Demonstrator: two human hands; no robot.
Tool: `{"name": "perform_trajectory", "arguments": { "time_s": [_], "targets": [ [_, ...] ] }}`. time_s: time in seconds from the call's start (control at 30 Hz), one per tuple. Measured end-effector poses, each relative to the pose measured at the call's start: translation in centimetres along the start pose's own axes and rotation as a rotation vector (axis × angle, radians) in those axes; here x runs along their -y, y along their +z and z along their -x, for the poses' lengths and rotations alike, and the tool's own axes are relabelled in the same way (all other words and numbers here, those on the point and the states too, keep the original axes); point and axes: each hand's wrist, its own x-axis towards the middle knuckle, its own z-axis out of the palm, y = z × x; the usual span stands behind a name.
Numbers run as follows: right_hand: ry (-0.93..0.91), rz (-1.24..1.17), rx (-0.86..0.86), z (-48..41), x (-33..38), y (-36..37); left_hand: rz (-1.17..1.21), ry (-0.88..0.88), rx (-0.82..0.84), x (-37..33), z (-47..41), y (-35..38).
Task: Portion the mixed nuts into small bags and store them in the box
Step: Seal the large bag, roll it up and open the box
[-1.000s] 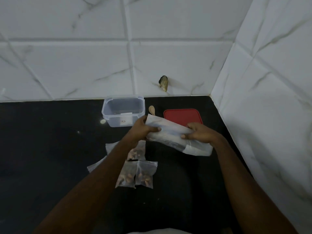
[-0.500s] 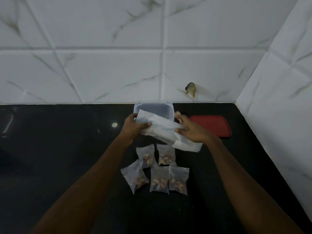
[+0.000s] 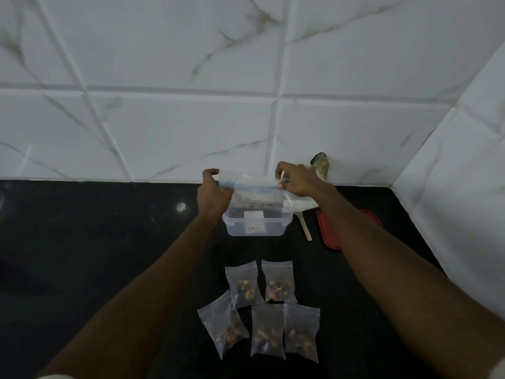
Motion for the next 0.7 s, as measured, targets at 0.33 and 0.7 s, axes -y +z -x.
{"name": "perform_trajectory", "arguments": {
  "time_s": [0.33, 0.7],
  "targets": [
    [-0.125, 0.356, -0.108, -2.6, 1.4, 4.3, -0.182, 0.064, 0.008, 1.7, -1.6, 0.1],
    [0.065, 0.391, 0.104, -0.3, 2.7, 7.6, -0.619, 0.34, -0.056, 2.6, -1.7, 1.1]
  ]
}}
